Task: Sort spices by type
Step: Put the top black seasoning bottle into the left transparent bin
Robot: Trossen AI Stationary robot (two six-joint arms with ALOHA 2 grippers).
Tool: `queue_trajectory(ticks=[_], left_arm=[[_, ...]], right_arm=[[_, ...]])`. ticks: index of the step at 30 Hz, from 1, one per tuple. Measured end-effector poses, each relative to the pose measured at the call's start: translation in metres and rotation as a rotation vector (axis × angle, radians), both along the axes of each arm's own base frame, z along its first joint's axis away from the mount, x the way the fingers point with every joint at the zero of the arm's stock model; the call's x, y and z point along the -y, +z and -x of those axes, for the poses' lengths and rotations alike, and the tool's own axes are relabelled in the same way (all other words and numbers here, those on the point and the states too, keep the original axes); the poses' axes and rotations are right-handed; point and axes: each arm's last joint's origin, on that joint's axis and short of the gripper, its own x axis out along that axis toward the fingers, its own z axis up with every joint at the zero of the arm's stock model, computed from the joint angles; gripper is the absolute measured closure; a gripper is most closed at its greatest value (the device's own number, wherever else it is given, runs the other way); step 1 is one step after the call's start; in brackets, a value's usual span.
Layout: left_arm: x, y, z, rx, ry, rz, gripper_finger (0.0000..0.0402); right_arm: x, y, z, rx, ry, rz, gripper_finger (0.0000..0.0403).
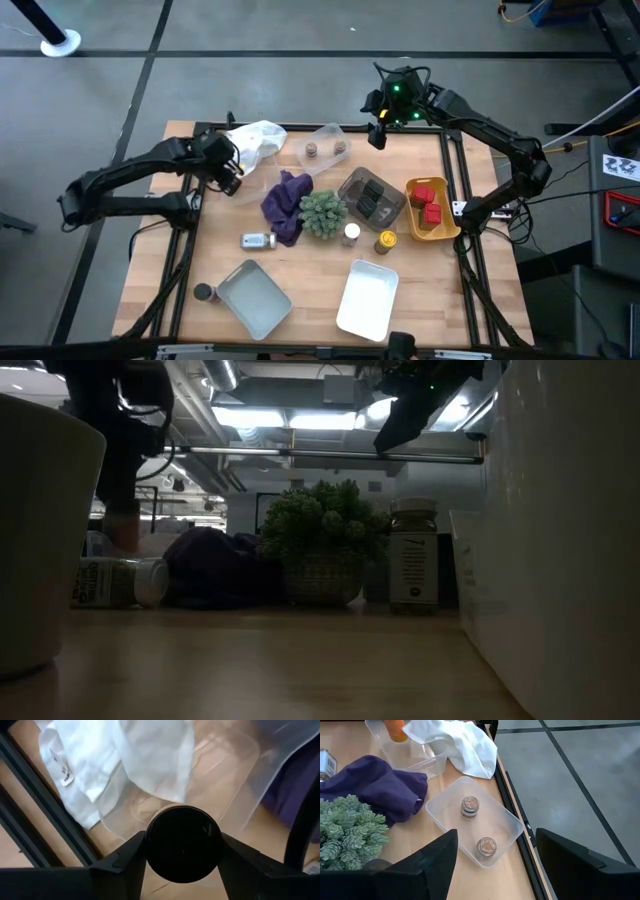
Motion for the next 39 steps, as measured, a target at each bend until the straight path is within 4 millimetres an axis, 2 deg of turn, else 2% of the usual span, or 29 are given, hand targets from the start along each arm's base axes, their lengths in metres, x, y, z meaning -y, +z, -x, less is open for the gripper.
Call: queue_trajectory(ticks=[7,12,19,30,39], left_arm=[[-0.009,-0.016,-0.015,-0.1,0.006,0.064,0.0206],[-0.015,-0.021,-0.024,-0.101,0.026,0.065,0.0203],[-0.016,-0.021,-0.025,-0.084,0.024,0.056,0.0185],[-0.014,-0.021,-0.024,-0.094,-0.003,0.081,0.0181],[-0.014,-0.005,-0.023,-0.108,-0.008,0.092,0.0181]], right_arm=[[0.0,0.0,0.0,-0.003,0.0,-0.002,0.0136],[0.0,0.0,0.0,-0.004,0.0,-0.003,0.0136],[0.0,-0.001,0.0,-0.005,0.0,-0.004,0.0136],[0.0,-0.001,0.0,-0.007,0.0,-0.005,0.0136],[0.0,-0.001,0.0,-0.007,0.0,-0.005,0.0136]])
